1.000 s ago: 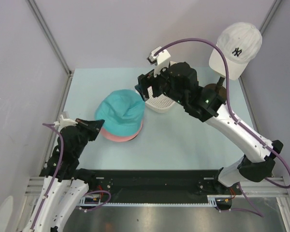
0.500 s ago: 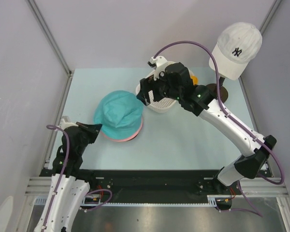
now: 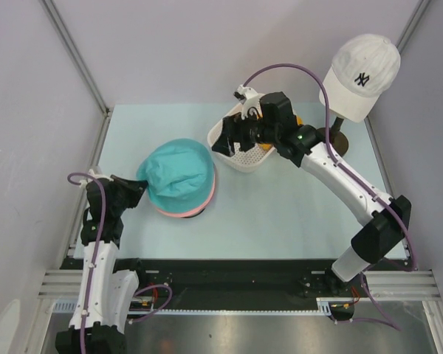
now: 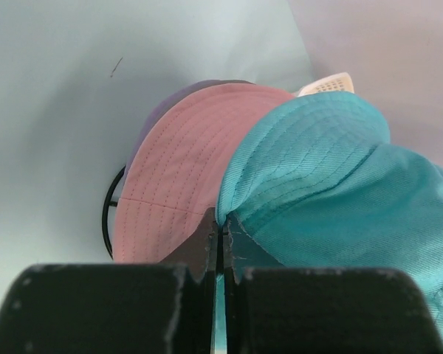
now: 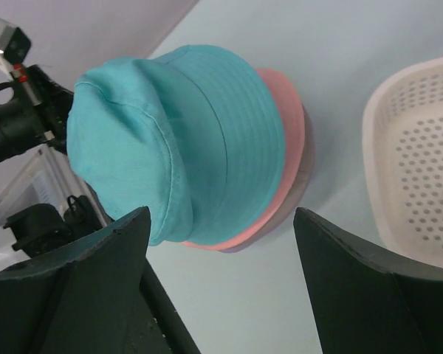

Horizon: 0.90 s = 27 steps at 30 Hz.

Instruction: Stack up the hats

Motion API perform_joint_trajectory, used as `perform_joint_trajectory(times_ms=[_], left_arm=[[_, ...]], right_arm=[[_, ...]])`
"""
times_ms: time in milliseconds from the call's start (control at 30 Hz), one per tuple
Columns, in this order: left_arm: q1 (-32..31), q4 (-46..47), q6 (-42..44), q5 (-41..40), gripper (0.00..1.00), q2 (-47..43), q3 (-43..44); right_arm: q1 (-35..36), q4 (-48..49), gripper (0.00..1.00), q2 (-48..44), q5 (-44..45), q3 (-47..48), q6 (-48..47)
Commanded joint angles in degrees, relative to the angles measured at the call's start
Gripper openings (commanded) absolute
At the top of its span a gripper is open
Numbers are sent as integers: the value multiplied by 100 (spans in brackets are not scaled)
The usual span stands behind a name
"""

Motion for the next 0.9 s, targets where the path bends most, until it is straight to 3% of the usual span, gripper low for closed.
perform_joint_trajectory(times_ms=[0, 233, 867], left_arm=[[148, 507, 489, 381, 0, 378, 65], [184, 604, 964, 547, 0, 581, 241], [219, 700, 1298, 680, 0, 599, 224]], right_arm=[[-251, 833, 82, 323, -1513, -118, 251], [-585, 2299, 80, 990, -2754, -435, 1033], [-621, 3066, 76, 2090, -3616, 101, 1411]])
